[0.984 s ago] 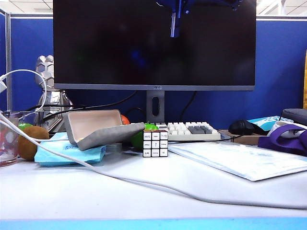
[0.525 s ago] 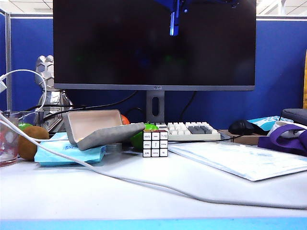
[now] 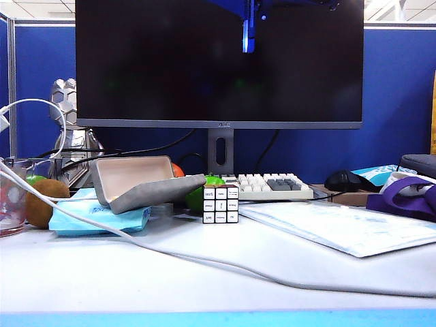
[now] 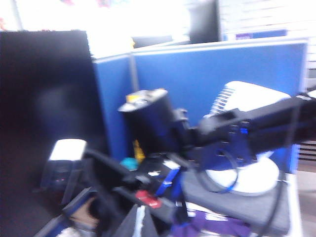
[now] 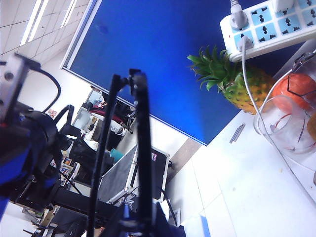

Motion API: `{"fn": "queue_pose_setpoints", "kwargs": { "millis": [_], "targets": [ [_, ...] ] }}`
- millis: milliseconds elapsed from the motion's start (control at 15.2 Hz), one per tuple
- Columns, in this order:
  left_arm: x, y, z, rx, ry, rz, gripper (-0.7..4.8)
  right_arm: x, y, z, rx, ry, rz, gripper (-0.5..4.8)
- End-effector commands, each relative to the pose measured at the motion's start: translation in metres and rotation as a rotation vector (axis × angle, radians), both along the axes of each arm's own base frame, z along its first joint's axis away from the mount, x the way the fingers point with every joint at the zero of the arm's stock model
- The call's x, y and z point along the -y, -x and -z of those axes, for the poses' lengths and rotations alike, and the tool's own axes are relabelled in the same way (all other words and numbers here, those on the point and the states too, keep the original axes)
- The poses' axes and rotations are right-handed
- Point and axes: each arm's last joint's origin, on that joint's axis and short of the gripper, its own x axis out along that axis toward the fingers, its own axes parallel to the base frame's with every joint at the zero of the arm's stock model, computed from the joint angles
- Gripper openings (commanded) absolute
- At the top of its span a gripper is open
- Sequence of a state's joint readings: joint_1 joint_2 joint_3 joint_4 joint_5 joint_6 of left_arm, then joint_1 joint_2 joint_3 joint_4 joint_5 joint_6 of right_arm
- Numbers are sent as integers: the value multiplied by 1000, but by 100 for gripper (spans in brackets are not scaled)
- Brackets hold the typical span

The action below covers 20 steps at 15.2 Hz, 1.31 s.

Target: Pick up the glasses, fold the temples of the glasses, place the glasses into the glasses case, and finally close the glasses case.

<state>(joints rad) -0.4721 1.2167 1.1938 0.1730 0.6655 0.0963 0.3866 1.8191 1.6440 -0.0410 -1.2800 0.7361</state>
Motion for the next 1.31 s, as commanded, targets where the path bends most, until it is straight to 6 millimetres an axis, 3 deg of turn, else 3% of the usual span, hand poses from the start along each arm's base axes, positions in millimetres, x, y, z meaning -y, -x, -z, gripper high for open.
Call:
{"fn": "queue_pose_setpoints", "kwargs": {
  "millis": [66,394,1312],
  "targets": [
    [6,-2,1,5,8,4,-6,-3,3,-6,37,-15,-19,-5],
    [11,-14,11,-36,-6,-71,-6,-5,6,-7,35,-27,-80,-5],
    [11,-23,30,-144,-114,-242,-6,-4,9,-15,92,-57,-128,-5]
  ]
}}
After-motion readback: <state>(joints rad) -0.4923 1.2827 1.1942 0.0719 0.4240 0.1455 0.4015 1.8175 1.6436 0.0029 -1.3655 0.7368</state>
